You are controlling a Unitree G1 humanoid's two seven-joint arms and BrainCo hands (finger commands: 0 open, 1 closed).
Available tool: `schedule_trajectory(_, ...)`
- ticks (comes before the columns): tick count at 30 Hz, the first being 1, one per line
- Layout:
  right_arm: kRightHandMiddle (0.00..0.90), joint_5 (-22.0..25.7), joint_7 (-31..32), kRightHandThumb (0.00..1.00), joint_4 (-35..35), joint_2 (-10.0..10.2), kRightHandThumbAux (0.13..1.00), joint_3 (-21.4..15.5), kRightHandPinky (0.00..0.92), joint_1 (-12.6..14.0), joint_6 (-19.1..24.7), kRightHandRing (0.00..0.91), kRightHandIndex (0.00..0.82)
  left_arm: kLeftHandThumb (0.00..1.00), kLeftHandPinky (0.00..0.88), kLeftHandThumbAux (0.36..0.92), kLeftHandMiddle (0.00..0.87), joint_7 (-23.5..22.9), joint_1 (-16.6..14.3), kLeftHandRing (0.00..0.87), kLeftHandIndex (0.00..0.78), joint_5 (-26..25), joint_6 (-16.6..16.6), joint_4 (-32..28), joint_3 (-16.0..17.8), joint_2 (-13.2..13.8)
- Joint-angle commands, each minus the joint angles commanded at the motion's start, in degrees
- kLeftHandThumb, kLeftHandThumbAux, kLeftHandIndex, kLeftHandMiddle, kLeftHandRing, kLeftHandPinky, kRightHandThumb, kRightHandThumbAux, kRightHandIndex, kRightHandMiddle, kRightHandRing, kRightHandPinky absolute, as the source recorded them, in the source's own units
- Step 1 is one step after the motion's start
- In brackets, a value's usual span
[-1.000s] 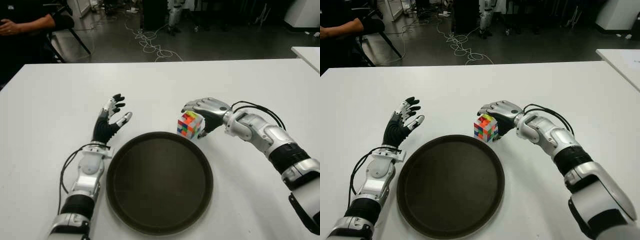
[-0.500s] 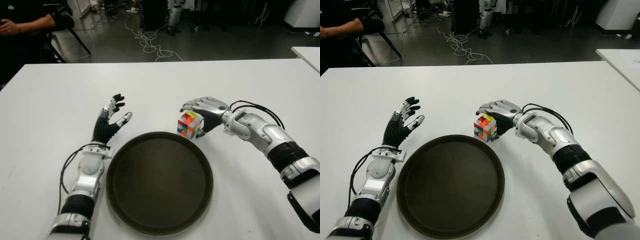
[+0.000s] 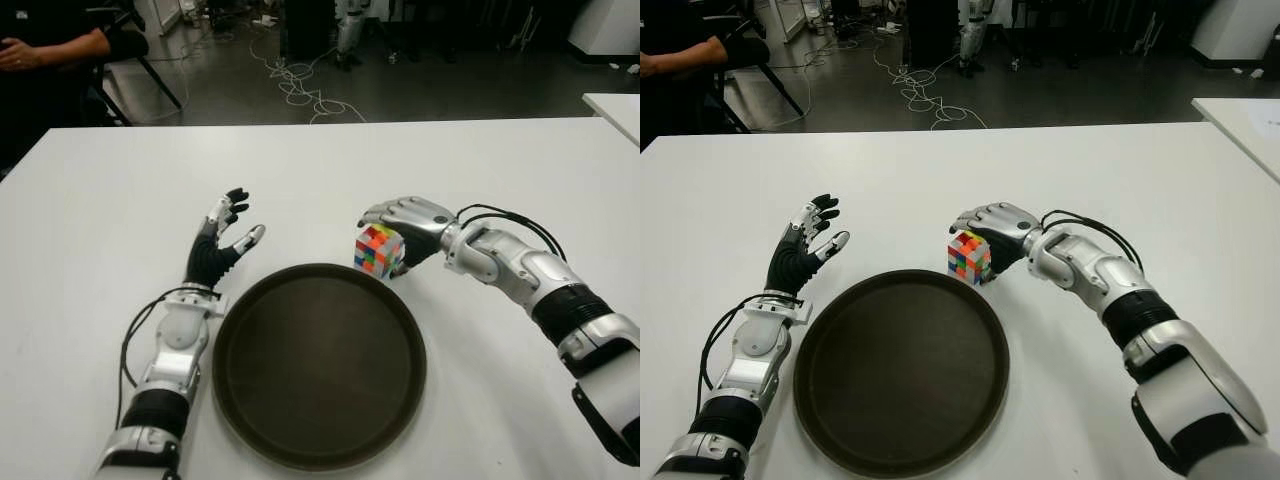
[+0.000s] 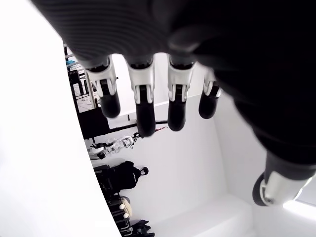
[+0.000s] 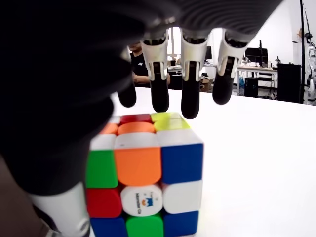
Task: Pick up the Rubik's Cube and put it in the plate
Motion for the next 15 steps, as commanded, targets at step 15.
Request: schedule_trajectory(15,0.205,-0.7,-0.5,0.0,1.7,0.5,0.8,1.0,0.22,-0.7,-0.9,0.212,0.202,0.092,0.084,0.572,0.159,0.1,-0.4,0.133,0.114,-0.1,-0.8,1.1,0.3,-0.2)
